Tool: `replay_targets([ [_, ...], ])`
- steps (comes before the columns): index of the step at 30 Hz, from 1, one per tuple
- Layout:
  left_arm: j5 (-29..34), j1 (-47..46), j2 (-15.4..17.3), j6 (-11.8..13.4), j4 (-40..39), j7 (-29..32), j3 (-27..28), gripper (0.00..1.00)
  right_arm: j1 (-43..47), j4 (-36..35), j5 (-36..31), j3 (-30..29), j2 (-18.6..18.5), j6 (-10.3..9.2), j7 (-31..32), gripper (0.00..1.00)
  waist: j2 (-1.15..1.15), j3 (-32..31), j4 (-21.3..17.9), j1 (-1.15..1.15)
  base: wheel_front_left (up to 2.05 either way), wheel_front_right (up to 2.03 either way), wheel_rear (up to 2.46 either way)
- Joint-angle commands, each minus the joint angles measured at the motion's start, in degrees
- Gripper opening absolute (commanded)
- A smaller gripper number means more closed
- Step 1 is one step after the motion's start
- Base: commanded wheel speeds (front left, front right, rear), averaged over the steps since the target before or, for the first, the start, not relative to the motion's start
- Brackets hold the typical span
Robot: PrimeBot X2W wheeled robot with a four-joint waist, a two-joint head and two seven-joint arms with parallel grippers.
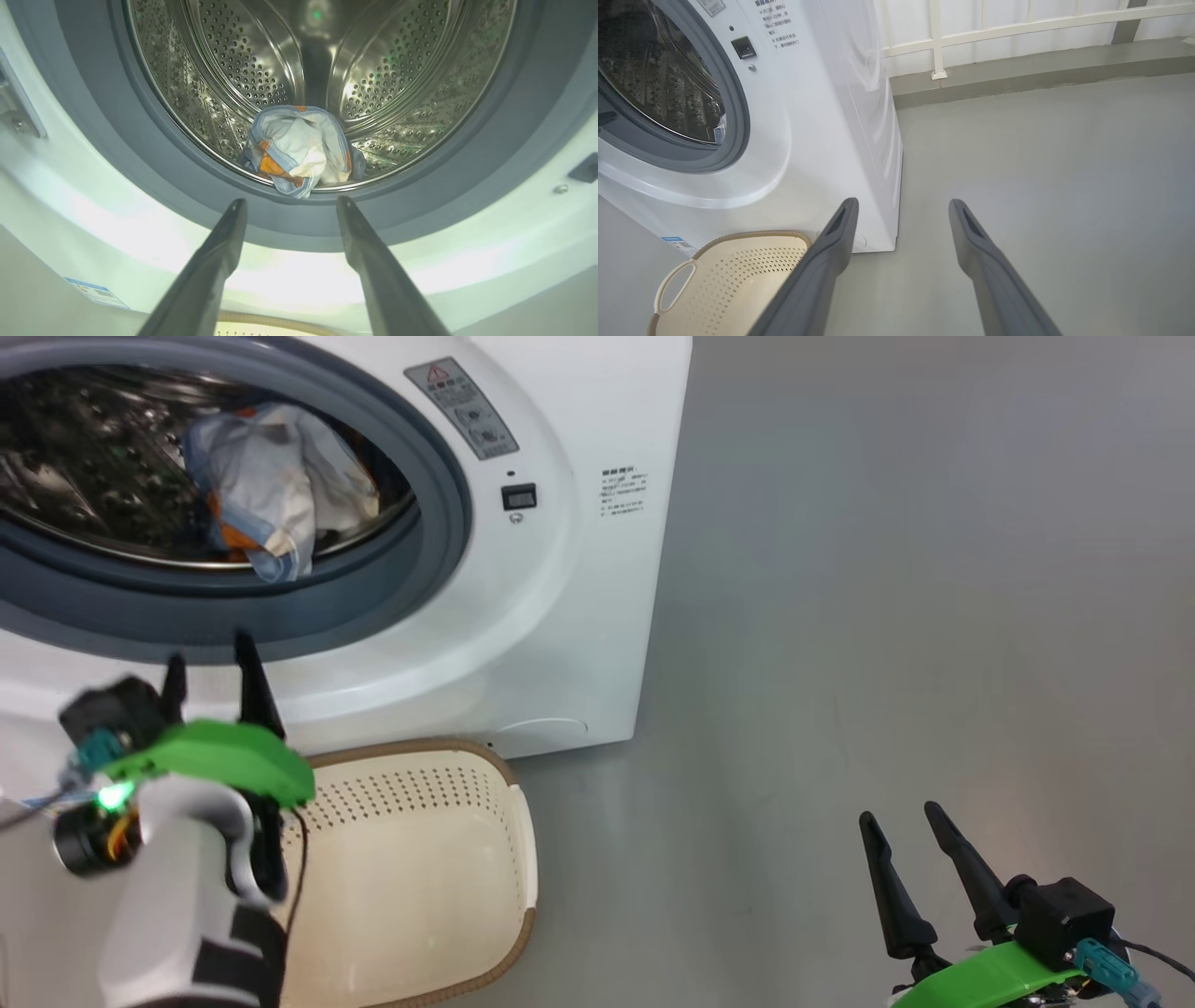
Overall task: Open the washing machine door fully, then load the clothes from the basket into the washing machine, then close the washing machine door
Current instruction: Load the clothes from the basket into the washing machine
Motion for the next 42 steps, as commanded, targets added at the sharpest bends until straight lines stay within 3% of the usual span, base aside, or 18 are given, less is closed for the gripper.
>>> replay_targets([
  [1,-1.4,2.9,1.9,0.1,-2.8,-0.3,0.0,1.0,0.3,-1.3,-0.4,0.8,-0.4,0.09,-0.3,1.0,0.0,-1.3,0.5,0.0,0.0,0.0,0.0],
  [10,-6.3,16.4,1.9,1.5,-14.7,-0.3,-3.0,1.0,0.7,-1.7,-0.6,0.5,-0.4,0.09,-0.3,1.0,0.0,-2.8,0.5,0.0,0.0,0.0,0.0],
  [19,-7.1,25.9,1.9,1.9,-24.1,-0.3,-4.1,1.0,1.1,-1.9,-0.8,0.4,-0.3,0.09,-0.3,1.0,0.0,-3.2,1.4,0.0,0.0,0.0,0.0],
  [31,-6.0,28.7,1.9,2.9,-29.5,-0.3,-5.1,1.0,0.3,-2.2,-0.8,0.9,-0.4,0.09,-0.3,1.0,0.0,-1.6,1.7,0.0,0.0,0.0,0.0],
  [42,-4.6,28.1,1.9,4.5,-29.5,-0.3,-4.0,1.0,-0.7,-2.4,-0.6,1.1,-0.2,0.09,-0.3,1.0,0.0,0.8,0.4,0.0,0.0,0.0,0.0],
])
